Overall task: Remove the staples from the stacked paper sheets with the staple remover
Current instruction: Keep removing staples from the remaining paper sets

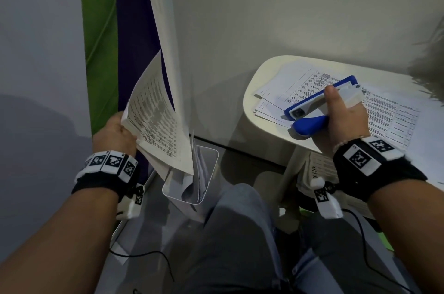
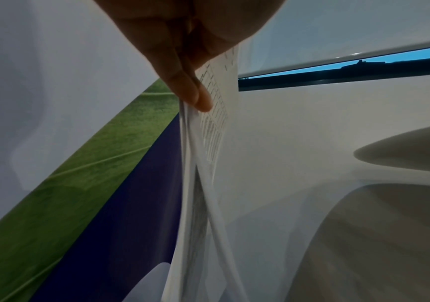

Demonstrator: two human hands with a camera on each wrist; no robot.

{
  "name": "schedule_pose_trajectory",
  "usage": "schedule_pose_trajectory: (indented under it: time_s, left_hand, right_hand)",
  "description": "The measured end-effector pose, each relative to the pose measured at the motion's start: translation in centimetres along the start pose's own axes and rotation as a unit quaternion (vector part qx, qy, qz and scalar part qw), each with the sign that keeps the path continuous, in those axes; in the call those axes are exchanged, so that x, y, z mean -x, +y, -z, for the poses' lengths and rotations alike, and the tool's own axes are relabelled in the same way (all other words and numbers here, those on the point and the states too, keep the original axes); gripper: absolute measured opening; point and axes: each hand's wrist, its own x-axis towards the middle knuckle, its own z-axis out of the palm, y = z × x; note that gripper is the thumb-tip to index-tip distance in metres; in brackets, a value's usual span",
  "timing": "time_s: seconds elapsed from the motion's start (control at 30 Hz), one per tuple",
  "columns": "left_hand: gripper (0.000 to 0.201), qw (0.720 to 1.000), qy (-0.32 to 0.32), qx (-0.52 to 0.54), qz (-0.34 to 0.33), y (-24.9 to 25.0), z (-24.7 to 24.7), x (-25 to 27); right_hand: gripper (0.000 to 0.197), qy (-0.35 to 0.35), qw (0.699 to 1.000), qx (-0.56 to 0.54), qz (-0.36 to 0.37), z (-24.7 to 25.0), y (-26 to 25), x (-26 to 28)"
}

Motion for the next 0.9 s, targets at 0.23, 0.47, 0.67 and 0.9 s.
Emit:
schedule_pose_trajectory:
  time_s: [0.23,0.47,0.67,0.9]
  left_hand:
    - [0.043,0.998,0.050,0.015,0.017,-1.4,1.2,-2.2]
    - [0.042,1.000,0.007,0.001,-0.012,-1.0,-0.4,0.1]
    - [0.046,0.991,-0.136,-0.020,-0.002,-1.8,-4.8,3.1]
    - [0.035,0.988,-0.111,0.063,0.090,-0.2,-6.7,4.1]
  right_hand:
    - [0.025,-0.002,1.000,0.012,0.005,0.3,0.1,-0.3]
    - [0.018,-0.011,1.000,-0.004,-0.002,0.0,-0.1,-0.1]
    - [0.025,-0.015,1.000,0.010,-0.002,-0.1,0.2,-0.3]
    - [0.026,-0.012,0.999,0.030,0.013,0.2,0.2,-0.3]
